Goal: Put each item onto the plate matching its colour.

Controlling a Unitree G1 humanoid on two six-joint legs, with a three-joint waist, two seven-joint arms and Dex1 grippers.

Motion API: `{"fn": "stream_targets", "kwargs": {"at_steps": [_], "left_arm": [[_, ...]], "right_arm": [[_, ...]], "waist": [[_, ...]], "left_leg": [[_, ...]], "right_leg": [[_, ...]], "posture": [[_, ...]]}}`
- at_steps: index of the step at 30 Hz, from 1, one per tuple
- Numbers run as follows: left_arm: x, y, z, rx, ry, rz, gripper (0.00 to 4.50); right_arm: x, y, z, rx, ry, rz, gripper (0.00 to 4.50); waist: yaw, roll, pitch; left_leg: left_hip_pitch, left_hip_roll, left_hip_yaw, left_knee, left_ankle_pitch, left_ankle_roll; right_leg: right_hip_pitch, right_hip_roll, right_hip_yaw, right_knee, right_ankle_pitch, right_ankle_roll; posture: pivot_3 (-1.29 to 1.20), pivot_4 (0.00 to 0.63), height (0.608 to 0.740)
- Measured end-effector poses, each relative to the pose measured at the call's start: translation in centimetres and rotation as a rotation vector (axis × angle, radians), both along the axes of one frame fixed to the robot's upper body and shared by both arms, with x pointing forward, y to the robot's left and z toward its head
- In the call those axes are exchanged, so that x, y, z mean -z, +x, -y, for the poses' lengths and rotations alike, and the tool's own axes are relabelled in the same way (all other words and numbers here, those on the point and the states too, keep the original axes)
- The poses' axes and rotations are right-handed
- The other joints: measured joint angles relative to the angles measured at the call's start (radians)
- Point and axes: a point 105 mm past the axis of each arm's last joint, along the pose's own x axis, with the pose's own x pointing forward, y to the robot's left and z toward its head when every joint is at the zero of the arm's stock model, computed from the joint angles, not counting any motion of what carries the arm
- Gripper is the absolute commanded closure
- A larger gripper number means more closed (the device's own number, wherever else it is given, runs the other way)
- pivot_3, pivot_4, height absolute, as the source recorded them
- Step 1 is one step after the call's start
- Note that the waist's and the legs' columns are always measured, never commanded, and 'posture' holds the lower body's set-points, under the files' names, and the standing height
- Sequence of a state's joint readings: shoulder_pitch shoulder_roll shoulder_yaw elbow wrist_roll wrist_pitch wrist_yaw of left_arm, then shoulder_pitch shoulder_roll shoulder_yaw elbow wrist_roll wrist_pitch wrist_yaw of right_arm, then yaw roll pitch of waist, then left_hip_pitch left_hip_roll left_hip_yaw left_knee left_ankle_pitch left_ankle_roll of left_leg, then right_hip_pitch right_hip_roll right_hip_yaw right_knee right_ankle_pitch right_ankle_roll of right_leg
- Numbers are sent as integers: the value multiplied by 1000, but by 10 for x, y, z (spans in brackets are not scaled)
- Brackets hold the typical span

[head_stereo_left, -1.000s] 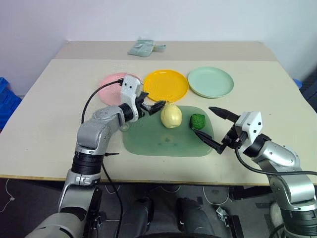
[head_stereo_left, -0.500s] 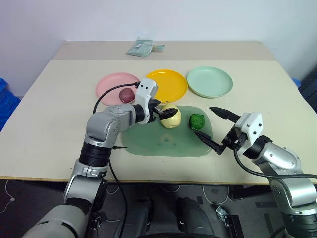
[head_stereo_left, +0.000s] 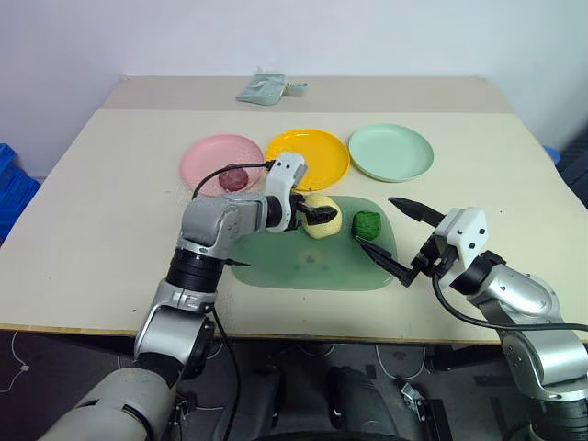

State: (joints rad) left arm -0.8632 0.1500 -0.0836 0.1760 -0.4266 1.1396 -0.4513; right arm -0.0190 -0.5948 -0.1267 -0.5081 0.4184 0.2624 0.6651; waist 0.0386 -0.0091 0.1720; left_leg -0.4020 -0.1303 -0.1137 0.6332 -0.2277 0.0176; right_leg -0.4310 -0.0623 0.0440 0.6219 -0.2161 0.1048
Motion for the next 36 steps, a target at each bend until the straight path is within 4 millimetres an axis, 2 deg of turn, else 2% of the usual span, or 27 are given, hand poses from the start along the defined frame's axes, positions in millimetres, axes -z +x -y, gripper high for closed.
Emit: {"fn": "stream_targets", "kwargs": {"at_steps": [8,11,15,17,20,21,22,24,27,32,36], "left_arm": [[-2,10,-5,-44,-21,12,1380],[-14,31,-18,-148,18,173,1380],[-55,63,-32,-263,87,447,1380],[-65,79,-33,-307,140,538,1380],[-59,97,-28,-371,214,591,1380],[-51,99,-25,-380,233,588,368],[-43,101,-22,-383,253,588,19],[-27,101,-16,-377,282,573,19],[-18,99,-7,-364,265,557,19],[-35,96,4,-321,146,606,19],[-51,80,22,-137,14,676,19]], "right_arm": [[-1,-2,-1,3,-1,1,0],[0,-2,-1,6,3,-1,0],[-1,-1,1,11,9,12,0],[-1,0,1,13,18,19,0],[1,2,2,19,23,19,0],[1,2,2,20,23,20,0],[0,2,2,19,24,23,0],[0,3,2,19,24,28,0],[-1,3,2,23,25,30,0],[-3,3,2,43,30,33,0],[-1,1,5,71,34,18,0]], "waist": [[0,0,0],[1,0,0],[4,0,0],[6,-1,0],[4,-1,0],[3,-1,0],[2,-1,0],[-2,-1,1],[-1,-1,1],[-1,-1,1],[-1,-1,0]], "left_leg": [[0,0,0,0,0,0],[0,0,0,0,1,-3],[0,0,0,0,1,-2],[0,0,0,0,1,-2],[-1,-1,0,0,1,-1],[-1,-1,0,0,1,-1],[-1,-1,0,0,1,-1],[-1,-1,1,-1,1,-1],[-3,-1,1,0,1,-1],[-3,-1,1,0,0,1],[-3,-1,1,1,0,1]], "right_leg": [[0,0,0,0,0,0],[0,0,0,0,0,0],[0,0,0,-1,0,0],[1,0,-1,-2,0,0],[1,0,-1,-4,1,2],[1,0,-1,-4,1,2],[1,0,-1,-4,1,2],[-1,0,-1,-3,1,2],[-2,0,-1,-3,1,2],[-2,0,-1,-3,1,2],[-1,0,0,-2,1,2]], "posture": [[0,150,740],[0,150,740],[0,150,740],[0,150,740],[0,150,740],[0,150,740],[0,150,740],[0,150,740],[0,150,740],[0,150,740],[0,150,740]]}}
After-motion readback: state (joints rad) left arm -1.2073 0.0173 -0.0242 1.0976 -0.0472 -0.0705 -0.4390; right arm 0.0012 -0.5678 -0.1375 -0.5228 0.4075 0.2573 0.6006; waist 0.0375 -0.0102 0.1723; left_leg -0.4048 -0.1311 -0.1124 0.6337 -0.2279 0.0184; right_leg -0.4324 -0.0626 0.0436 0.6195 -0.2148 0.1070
